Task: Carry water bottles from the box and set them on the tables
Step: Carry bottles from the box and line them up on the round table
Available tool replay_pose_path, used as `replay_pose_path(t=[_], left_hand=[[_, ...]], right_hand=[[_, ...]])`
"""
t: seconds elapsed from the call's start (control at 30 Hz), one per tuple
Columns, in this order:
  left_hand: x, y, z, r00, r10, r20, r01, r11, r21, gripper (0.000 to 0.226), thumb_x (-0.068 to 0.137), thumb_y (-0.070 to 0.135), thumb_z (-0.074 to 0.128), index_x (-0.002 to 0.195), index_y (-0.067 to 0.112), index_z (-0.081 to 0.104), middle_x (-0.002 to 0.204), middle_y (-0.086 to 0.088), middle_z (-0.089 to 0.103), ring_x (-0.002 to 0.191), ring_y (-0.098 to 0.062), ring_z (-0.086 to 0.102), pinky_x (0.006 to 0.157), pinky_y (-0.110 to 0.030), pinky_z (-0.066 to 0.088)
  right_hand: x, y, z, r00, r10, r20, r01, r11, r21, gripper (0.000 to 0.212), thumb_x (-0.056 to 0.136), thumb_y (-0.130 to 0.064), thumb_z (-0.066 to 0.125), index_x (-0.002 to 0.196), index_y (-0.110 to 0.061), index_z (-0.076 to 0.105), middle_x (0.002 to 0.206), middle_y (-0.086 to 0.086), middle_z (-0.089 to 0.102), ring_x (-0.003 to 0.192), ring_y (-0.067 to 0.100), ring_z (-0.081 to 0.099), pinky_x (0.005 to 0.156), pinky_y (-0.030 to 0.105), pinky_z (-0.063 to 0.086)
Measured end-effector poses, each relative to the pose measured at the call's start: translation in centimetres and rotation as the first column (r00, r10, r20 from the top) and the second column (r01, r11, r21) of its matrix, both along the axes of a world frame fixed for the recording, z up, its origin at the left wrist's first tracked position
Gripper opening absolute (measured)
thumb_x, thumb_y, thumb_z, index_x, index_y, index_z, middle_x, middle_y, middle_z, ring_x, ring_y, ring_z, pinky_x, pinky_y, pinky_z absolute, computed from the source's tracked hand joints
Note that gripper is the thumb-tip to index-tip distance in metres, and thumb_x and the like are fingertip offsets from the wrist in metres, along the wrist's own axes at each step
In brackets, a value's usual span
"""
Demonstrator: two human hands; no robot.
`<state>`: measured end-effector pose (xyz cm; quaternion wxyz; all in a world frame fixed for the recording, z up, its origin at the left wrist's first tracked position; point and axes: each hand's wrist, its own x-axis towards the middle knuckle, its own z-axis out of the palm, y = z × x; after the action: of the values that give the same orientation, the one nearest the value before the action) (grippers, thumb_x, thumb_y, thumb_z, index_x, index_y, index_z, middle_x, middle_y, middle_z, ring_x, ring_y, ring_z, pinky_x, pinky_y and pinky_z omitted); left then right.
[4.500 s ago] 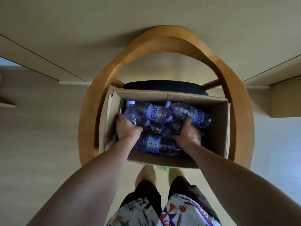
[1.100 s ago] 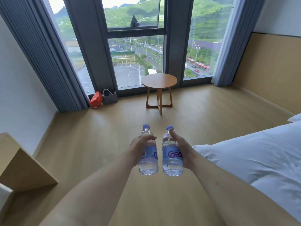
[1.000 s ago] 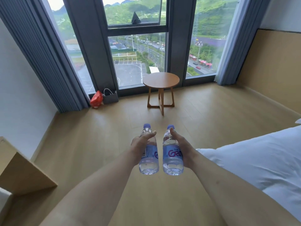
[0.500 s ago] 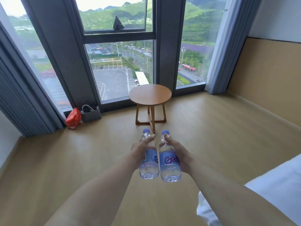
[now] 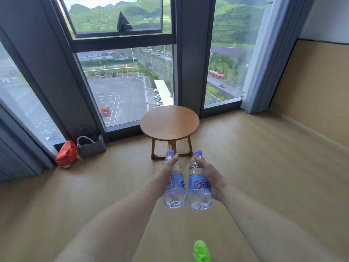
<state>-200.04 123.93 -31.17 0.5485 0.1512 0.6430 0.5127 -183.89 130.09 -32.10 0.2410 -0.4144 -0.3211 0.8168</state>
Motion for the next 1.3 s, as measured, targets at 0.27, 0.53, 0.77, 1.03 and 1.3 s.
replay_pose_path(t=[0.27, 0.53, 0.77, 1.03, 1.3], left_hand=[[-4.8, 18.5, -0.1, 0.987, 0.161, 0.024, -0.16, 0.986, -0.042, 0.043, 0.09, 0.046, 0.073, 0.106, 0.007, 0.067, 0.083, -0.011, 0.068, 0.063, -0.026, 0.066, 0.062, -0.033, 0.056], [-10.4, 31.1, -1.1, 0.977, 0.214, 0.015, -0.211, 0.97, -0.118, 0.042, 0.088, 0.044, 0.075, 0.103, 0.006, 0.066, 0.091, -0.017, 0.067, 0.067, -0.03, 0.065, 0.075, -0.043, 0.058], [-18.5, 43.5, -5.2, 0.976, 0.211, 0.047, -0.202, 0.967, -0.158, 0.039, 0.085, 0.041, 0.079, 0.1, 0.007, 0.065, 0.077, -0.013, 0.07, 0.054, -0.028, 0.065, 0.066, -0.037, 0.056], [-28.2, 56.9, -7.5, 0.976, 0.203, 0.074, -0.187, 0.964, -0.187, 0.057, 0.075, 0.04, 0.085, 0.114, 0.005, 0.065, 0.088, -0.019, 0.074, 0.065, -0.032, 0.07, 0.066, -0.043, 0.062], [-35.2, 65.3, -8.5, 0.976, 0.21, -0.061, -0.218, 0.939, -0.267, 0.052, 0.062, 0.052, 0.086, 0.105, 0.03, 0.066, 0.098, -0.002, 0.071, 0.076, -0.019, 0.071, 0.047, -0.034, 0.056]], right_hand=[[-4.4, 18.6, 0.6, 0.994, 0.105, -0.017, -0.106, 0.992, -0.071, 0.031, 0.095, -0.042, 0.064, 0.082, -0.014, 0.056, 0.074, 0.006, 0.059, 0.063, 0.022, 0.057, 0.064, 0.035, 0.05], [-10.5, 32.8, -0.6, 0.986, 0.163, -0.016, -0.164, 0.98, -0.11, 0.028, 0.088, -0.041, 0.072, 0.084, -0.017, 0.058, 0.077, 0.004, 0.058, 0.065, 0.02, 0.056, 0.064, 0.033, 0.05], [-17.6, 44.3, -4.3, 0.987, 0.162, 0.01, -0.16, 0.979, -0.124, 0.032, 0.084, -0.04, 0.079, 0.09, -0.017, 0.057, 0.077, 0.003, 0.059, 0.066, 0.019, 0.058, 0.066, 0.034, 0.05], [-25.3, 56.7, -5.8, 0.98, 0.147, 0.131, -0.127, 0.98, -0.153, 0.028, 0.086, -0.039, 0.076, 0.087, -0.016, 0.061, 0.073, 0.004, 0.065, 0.061, 0.02, 0.063, 0.06, 0.032, 0.054], [-32.3, 66.6, -7.2, 0.954, 0.116, 0.275, -0.105, 0.993, -0.055, 0.021, 0.086, -0.03, 0.075, 0.099, -0.016, 0.067, 0.087, 0.005, 0.072, 0.073, 0.019, 0.07, 0.064, 0.03, 0.055]])
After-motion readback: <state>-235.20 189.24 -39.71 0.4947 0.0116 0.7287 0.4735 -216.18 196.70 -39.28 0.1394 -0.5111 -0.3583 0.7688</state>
